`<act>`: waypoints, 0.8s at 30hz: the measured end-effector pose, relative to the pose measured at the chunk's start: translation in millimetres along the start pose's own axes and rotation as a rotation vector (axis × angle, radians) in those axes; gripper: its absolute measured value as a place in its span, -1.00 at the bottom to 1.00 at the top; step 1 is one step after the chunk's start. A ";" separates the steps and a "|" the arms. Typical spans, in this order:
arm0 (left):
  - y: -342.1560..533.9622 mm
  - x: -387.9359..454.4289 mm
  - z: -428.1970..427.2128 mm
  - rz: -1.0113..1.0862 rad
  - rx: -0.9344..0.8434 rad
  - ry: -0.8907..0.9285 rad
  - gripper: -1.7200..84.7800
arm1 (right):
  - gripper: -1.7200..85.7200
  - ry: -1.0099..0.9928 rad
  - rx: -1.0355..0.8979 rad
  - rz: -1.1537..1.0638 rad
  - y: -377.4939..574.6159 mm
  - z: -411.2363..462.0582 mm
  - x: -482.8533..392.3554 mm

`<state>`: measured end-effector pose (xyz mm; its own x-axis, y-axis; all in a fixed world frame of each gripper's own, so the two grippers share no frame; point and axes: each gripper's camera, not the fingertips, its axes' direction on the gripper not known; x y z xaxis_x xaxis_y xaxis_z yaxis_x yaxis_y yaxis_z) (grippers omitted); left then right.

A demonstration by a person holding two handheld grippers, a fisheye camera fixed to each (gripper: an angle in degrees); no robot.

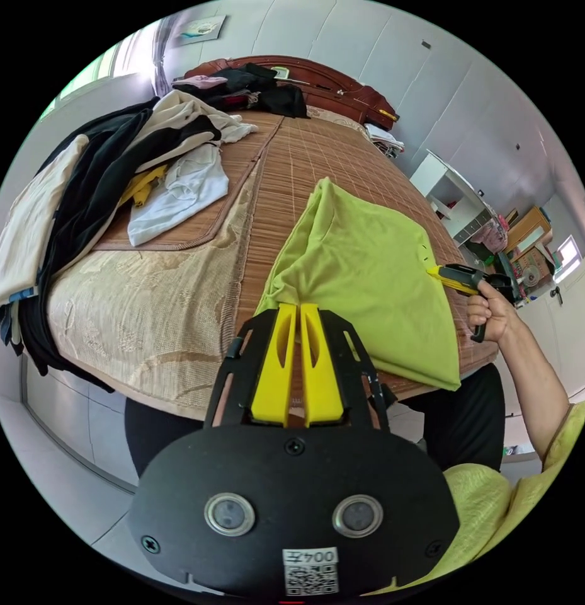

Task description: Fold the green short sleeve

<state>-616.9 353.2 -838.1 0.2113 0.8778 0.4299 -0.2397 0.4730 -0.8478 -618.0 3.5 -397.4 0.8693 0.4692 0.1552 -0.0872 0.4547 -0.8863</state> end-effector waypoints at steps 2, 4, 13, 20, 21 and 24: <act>1.7 11.8 7.2 0.004 0.001 0.038 -0.93 | -0.95 0.045 0.008 -0.024 -26.7 -0.3 3.9; 2.1 27.9 15.8 0.017 0.000 0.054 -0.93 | -0.95 0.089 0.016 -0.041 -50.6 0.6 6.0; 56.8 78.0 -1.5 0.279 0.069 -0.113 -0.94 | -0.87 0.264 0.115 -0.281 -13.1 -27.9 -20.1; 93.4 122.6 -28.0 0.557 0.202 -0.317 -0.94 | -0.80 0.428 0.203 -0.474 169.5 -35.6 -46.6; 96.4 139.7 -24.1 0.642 0.216 -0.391 -0.94 | -0.80 0.438 0.209 -0.474 181.2 -33.7 -46.6; 105.5 173.3 -3.7 0.824 0.202 -0.544 -0.94 | -0.80 0.468 0.259 -0.462 226.8 -25.8 -44.9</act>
<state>-602.1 554.9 -854.2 -0.5416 0.8288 -0.1407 -0.2832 -0.3375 -0.8977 -664.3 66.1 -616.6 0.9580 -0.1637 0.2355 0.2791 0.7218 -0.6333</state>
